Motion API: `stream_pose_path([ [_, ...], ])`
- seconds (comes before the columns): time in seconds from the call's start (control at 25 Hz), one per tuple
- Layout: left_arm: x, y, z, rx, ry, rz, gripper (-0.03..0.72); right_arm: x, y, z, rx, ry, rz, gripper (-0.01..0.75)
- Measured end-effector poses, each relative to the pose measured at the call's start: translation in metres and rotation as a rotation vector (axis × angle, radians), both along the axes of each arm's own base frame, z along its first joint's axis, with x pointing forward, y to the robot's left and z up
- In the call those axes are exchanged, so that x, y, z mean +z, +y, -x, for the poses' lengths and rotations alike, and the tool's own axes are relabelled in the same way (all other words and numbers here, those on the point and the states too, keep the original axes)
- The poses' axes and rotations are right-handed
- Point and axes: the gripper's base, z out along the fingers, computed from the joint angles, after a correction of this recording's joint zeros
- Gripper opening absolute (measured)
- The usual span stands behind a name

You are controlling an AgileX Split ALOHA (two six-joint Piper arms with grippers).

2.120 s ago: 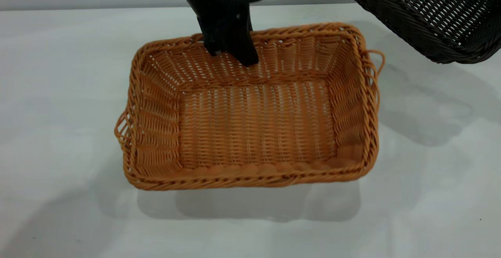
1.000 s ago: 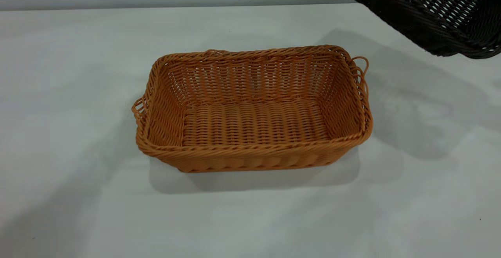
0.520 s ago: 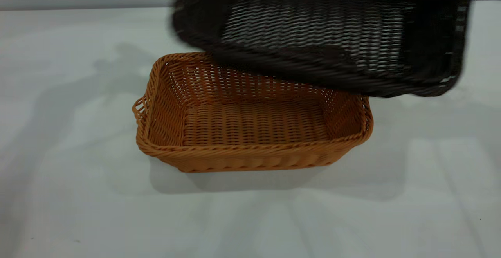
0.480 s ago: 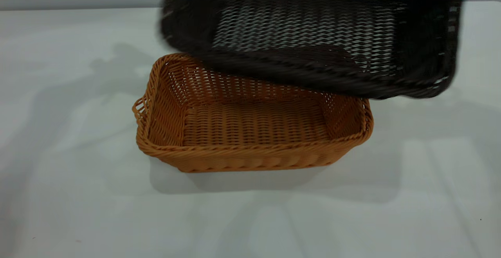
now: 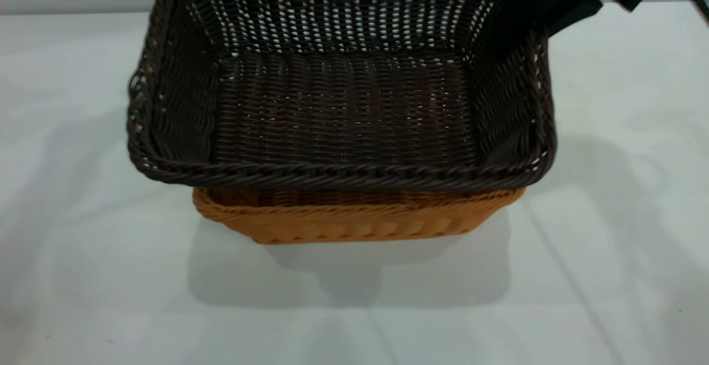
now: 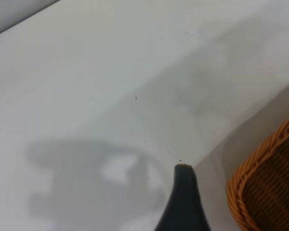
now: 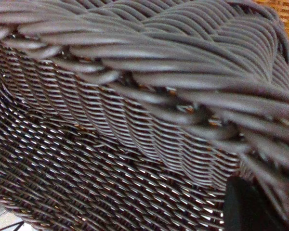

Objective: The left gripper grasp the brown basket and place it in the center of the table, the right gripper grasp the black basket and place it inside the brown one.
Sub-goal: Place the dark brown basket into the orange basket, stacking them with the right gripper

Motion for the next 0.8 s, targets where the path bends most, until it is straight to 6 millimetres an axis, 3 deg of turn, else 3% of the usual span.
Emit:
stream_pose_path([
  [0.44, 0.0, 0.0, 0.0, -0.001, 0.001, 0.0, 0.519, -0.033, 0.001, -0.01, -0.025, 0.05, 0.021, 0.08],
  [0.8, 0.0, 0.0, 0.0, -0.001, 0.001, 0.0, 0.519, -0.043, 0.0, -0.015, -0.075, 0.034, 0.035, 0.08],
])
